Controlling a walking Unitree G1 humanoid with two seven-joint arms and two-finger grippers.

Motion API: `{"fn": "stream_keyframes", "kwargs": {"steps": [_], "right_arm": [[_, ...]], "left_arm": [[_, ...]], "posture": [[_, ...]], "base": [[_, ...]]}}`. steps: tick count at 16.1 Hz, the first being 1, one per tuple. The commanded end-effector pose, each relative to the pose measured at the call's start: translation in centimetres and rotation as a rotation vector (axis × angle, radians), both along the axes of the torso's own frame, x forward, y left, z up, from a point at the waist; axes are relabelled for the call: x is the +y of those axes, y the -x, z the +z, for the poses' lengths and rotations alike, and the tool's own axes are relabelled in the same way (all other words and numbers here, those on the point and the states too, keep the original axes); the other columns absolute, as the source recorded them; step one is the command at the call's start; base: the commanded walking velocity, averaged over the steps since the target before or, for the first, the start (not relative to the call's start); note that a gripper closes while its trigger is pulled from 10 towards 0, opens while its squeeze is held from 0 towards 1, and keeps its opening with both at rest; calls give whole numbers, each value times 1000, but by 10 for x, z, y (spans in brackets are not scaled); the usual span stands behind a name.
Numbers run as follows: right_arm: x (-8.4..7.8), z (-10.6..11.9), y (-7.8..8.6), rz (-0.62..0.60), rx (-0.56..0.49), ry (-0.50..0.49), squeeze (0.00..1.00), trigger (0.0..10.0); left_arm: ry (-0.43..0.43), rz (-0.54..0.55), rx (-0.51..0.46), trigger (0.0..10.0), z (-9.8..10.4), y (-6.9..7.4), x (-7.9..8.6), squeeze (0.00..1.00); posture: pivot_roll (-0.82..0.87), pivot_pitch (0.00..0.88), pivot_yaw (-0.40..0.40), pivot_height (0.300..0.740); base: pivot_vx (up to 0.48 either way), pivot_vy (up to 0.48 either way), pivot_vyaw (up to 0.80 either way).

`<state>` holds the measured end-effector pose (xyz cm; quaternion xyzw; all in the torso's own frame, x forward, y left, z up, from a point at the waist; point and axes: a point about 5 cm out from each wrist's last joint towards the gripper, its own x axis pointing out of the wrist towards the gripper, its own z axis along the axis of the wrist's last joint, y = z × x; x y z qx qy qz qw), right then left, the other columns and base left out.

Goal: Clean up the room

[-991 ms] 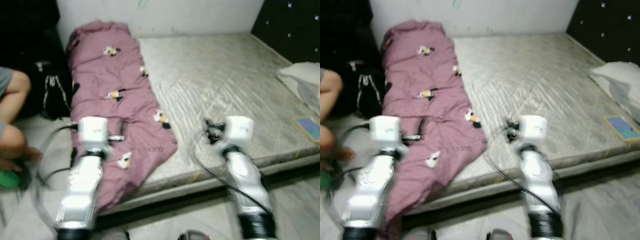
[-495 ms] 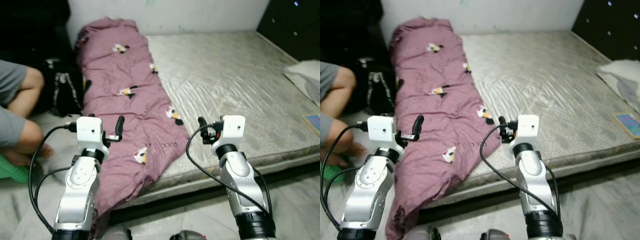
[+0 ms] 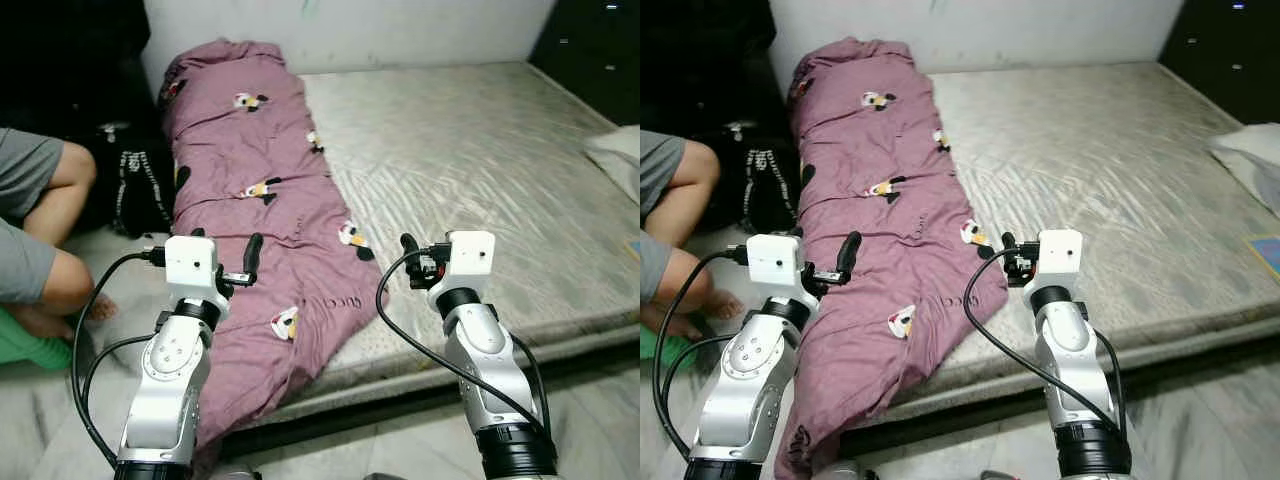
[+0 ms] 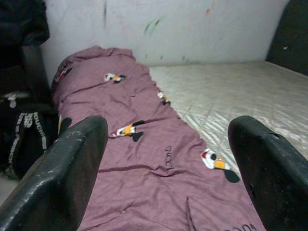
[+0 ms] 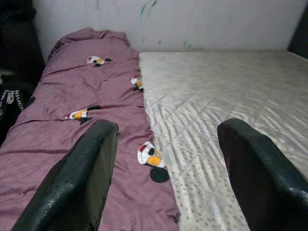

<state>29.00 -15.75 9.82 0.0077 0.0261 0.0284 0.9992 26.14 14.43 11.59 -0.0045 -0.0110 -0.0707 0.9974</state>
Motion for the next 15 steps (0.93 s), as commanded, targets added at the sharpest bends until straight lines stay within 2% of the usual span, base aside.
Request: {"fn": "stream_keyframes", "kwargs": {"steps": [1, 6, 8, 11, 15], "right_arm": [[-2, 3, -2, -6, -10, 5, 0, 10000], [-3, 3, -3, -15, -6, 6, 0, 10000], [-3, 2, -3, -22, 3, -7, 0, 10000], [-5, 2, -4, -24, -4, 4, 0, 10000], [-1, 5, -4, -11, -18, -5, 0, 10000]], "left_arm": [[-1, -5, -22, 10000, 6, -1, -1, 0], [-6, 19, -16, 10000, 5, -1, 1, 0], [-7, 20, -13, 10000, 5, -2, 1, 0], [-9, 33, -19, 10000, 5, -3, 1, 0], [-12, 137, -35, 10000, 7, -2, 14, 0]], "posture": [[9, 0, -32, 740], [8, 0, -33, 740], [7, 0, -33, 740], [9, 0, -32, 740], [9, 0, -28, 740]], "base": [[315, 0, 0], [0, 0, 0], [0, 0, -800], [0, 0, 0], [0, 0, 0]]}}
